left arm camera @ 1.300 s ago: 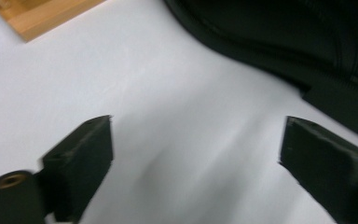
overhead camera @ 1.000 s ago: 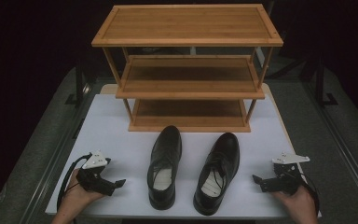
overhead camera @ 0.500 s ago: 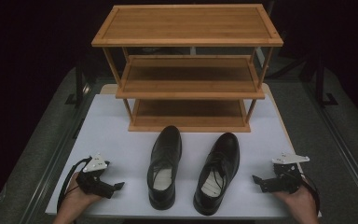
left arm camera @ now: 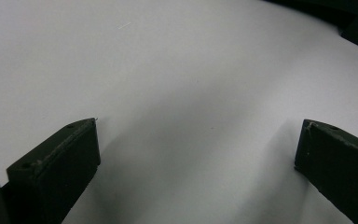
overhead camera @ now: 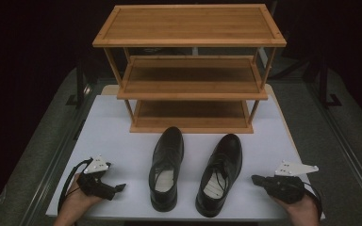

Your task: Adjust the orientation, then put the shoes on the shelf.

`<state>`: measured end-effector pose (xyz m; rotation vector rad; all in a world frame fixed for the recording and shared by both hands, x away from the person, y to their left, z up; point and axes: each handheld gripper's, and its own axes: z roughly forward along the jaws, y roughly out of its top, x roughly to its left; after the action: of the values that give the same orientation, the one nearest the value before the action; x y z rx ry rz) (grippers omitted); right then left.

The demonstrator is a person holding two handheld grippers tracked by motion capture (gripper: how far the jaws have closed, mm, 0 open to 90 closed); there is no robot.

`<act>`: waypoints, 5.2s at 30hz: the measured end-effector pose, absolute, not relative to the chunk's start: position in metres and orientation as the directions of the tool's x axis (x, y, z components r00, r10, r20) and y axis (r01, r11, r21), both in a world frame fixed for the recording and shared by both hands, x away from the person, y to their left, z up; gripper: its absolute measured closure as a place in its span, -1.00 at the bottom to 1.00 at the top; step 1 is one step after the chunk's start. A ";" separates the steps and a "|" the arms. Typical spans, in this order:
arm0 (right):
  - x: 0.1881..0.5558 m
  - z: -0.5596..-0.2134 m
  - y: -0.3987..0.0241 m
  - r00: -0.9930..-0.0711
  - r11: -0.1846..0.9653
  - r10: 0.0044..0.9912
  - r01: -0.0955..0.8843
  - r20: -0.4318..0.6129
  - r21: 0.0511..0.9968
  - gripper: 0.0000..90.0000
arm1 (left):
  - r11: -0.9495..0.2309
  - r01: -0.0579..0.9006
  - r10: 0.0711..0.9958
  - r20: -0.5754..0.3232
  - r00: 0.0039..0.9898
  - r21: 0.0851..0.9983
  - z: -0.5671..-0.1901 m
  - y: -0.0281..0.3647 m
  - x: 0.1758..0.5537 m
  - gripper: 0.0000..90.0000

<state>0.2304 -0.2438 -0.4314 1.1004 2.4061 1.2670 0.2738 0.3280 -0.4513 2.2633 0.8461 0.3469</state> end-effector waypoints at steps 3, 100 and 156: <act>0.229 -0.433 -0.236 -0.726 0.371 0.668 0.514 0.163 0.774 0.99 | -0.553 0.475 0.658 0.009 0.753 0.684 -0.451 0.328 0.274 -1.00; 0.296 -0.439 -0.167 -0.776 0.399 0.591 0.518 0.220 0.757 0.46 | -0.547 0.479 0.660 0.002 0.751 0.687 -0.450 0.328 0.275 -1.00; 0.297 -0.377 -0.138 -0.795 0.284 0.561 0.448 0.233 0.847 -0.30 | -0.443 0.333 0.495 -0.083 0.865 0.833 -0.361 0.224 0.317 -0.85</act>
<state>0.2973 -0.1384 -0.3766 0.9581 2.4267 1.5433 0.3165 0.2238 -0.3612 2.0726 0.6005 0.2124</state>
